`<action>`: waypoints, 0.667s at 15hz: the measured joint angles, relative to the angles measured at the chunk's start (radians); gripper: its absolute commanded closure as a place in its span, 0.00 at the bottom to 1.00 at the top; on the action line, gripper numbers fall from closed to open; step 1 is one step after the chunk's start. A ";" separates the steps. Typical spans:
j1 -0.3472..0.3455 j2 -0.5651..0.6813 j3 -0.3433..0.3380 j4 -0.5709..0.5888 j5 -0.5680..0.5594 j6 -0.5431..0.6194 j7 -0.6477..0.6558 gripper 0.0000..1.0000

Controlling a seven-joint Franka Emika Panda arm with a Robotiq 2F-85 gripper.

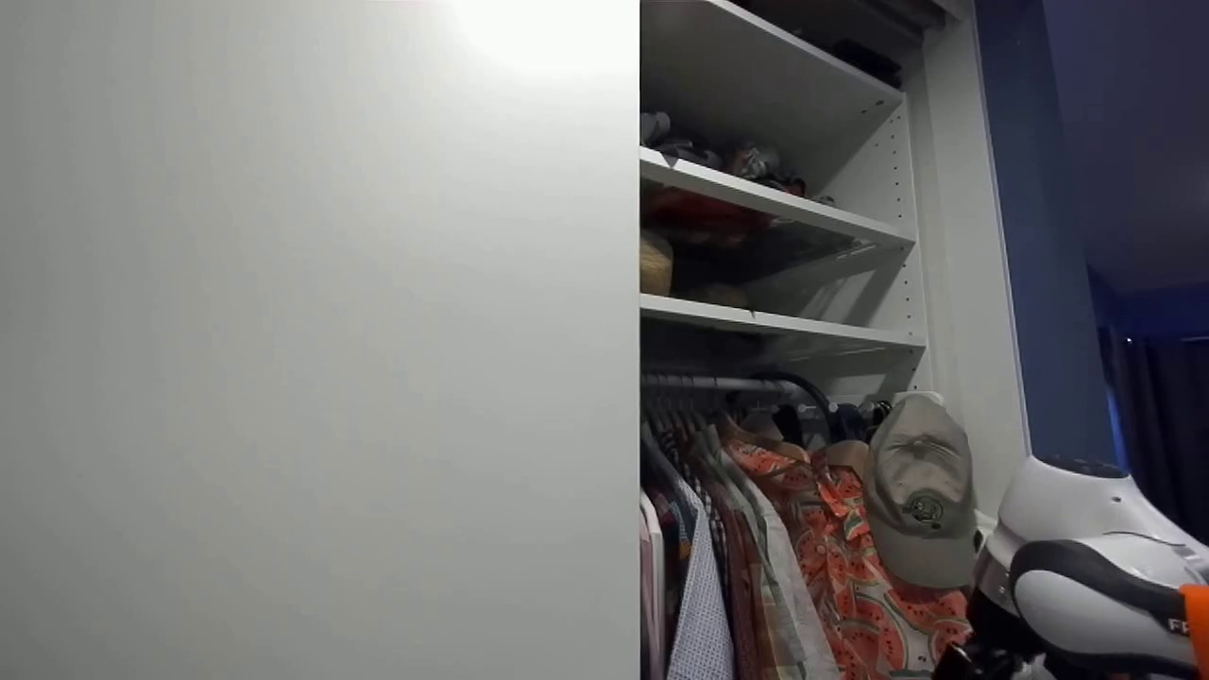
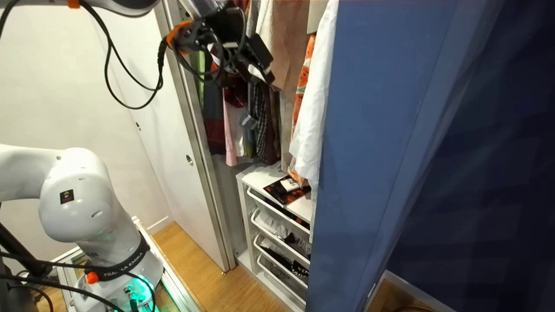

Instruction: Remove the cap from the hook and put it on the bottom shelf

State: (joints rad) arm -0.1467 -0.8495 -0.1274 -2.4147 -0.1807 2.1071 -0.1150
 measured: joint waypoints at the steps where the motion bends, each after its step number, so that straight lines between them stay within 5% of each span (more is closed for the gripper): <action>1: 0.020 -0.012 0.019 0.016 0.007 0.028 0.016 0.00; 3: 0.043 -0.029 0.028 0.046 0.009 0.102 0.021 0.00; 8: 0.045 -0.089 -0.134 0.102 -0.008 0.223 -0.186 0.00; 10: 0.045 -0.098 -0.145 0.102 -0.004 0.223 -0.184 0.00</action>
State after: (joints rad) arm -0.1020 -0.9477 -0.2720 -2.3124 -0.1851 2.3304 -0.2986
